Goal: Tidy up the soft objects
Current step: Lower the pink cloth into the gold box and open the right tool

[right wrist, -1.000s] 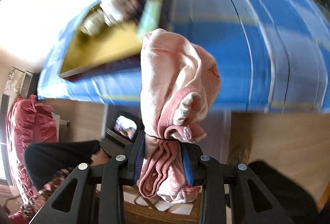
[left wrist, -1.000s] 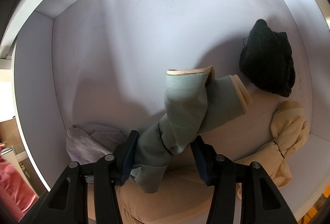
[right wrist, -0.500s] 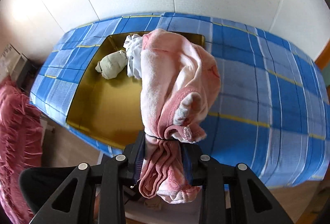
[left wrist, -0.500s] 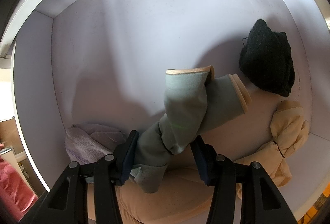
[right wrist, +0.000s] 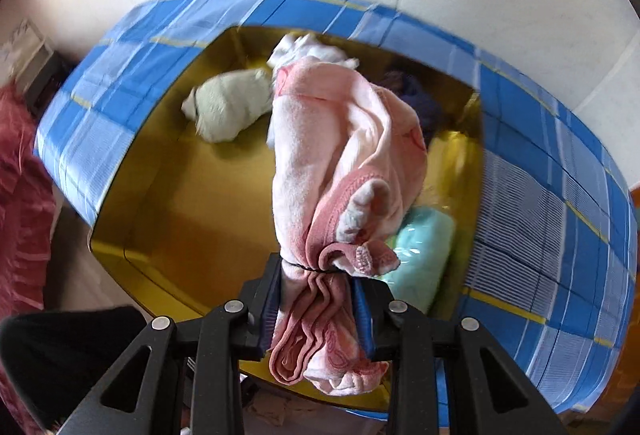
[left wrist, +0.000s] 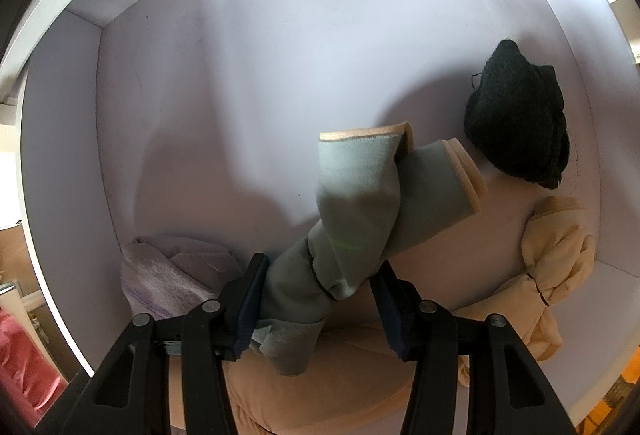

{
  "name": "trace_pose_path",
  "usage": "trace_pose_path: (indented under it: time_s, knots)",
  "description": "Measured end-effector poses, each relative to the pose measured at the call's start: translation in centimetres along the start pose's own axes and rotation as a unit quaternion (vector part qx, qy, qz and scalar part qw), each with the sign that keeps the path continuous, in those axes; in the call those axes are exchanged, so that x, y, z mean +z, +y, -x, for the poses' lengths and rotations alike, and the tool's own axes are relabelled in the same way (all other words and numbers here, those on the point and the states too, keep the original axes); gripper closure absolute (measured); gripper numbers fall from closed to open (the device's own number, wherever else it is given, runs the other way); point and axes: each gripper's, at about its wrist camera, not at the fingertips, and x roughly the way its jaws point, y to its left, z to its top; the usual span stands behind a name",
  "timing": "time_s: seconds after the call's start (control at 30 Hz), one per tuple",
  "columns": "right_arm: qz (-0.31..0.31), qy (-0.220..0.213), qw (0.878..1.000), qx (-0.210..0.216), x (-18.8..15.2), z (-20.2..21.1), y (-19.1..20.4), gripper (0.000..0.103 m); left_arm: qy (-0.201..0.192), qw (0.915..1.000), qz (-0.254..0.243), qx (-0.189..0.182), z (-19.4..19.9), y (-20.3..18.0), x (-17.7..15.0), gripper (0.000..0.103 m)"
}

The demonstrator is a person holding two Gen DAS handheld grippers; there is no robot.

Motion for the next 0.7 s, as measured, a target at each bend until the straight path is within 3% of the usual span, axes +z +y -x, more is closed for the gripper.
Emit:
trace_pose_path:
  time_s: [0.13,0.2,0.3,0.7]
  knots:
    - [0.023,0.052,0.998,0.008,0.1,-2.3,0.8,0.070,0.000,1.0000,0.001,-0.002,-0.1,0.2,-0.1,0.050]
    - [0.022,0.059,0.998,0.002,0.0,-2.9,0.6,0.069,0.000,1.0000,0.001,-0.001,-0.1,0.2,-0.1,0.049]
    - [0.005,0.053,0.999,0.004,-0.2,-2.8,-0.1,0.061,-0.001,1.0000,0.001,-0.001,-0.2,0.3,0.0,0.048]
    - [-0.052,-0.003,0.998,0.041,-4.8,-0.3,-3.6,0.061,0.000,1.0000,0.002,0.002,-0.3,0.3,0.1,0.045]
